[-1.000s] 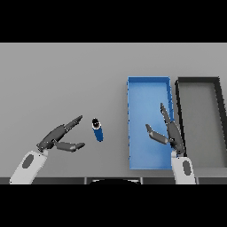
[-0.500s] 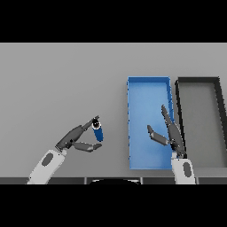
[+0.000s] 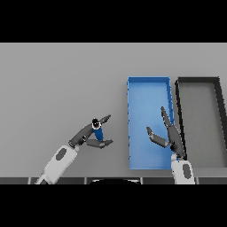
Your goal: Pick up the blue pipe and place it into the blue bin.
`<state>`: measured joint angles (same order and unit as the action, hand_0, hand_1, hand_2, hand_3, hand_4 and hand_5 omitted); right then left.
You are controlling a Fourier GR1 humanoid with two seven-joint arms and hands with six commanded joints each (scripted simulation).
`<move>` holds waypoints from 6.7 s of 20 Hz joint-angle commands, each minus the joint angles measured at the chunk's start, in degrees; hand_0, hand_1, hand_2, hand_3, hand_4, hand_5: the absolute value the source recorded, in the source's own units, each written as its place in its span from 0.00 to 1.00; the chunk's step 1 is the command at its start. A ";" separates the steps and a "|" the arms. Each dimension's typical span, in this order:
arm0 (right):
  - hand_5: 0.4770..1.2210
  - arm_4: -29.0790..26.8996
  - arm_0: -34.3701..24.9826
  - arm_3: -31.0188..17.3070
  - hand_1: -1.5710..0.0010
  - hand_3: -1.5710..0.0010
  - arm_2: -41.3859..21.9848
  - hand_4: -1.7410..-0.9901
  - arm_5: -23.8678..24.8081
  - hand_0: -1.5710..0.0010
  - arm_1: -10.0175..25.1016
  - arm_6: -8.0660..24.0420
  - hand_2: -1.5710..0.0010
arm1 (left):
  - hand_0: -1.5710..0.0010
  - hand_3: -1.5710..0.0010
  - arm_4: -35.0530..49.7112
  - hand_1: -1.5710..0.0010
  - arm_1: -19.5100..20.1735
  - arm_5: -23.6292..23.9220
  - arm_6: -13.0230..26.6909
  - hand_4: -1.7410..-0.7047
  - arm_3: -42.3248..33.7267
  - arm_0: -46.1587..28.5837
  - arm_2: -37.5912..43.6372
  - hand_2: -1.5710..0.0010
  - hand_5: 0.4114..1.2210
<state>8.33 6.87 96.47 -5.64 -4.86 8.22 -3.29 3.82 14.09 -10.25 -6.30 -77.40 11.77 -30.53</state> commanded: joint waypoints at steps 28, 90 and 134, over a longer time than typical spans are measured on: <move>0.28 1.90 -1.82 -1.78 1.00 1.00 -0.15 0.62 0.41 1.00 0.73 -1.11 1.00 | 0.00 0.08 5.36 0.00 -5.40 0.07 4.30 0.01 -13.48 4.10 -2.15 0.00 1.00; 0.97 -32.04 -40.10 2.79 0.01 0.01 -14.98 0.34 -34.96 0.01 -2.53 23.50 0.01 | 0.47 0.51 -1.88 0.50 -4.26 -4.77 3.14 0.41 -13.58 5.19 -1.22 0.52 1.00; 1.00 -40.91 -56.40 -30.78 0.00 0.00 4.89 0.32 -7.49 0.00 12.67 32.63 0.00 | 1.00 1.00 -4.06 1.00 -3.90 -4.72 12.40 0.84 -14.68 2.72 0.16 1.00 0.09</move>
<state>-32.66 -49.45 65.66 -0.77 -12.41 20.88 29.53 -0.25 10.16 -14.98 6.19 -92.08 14.48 -30.38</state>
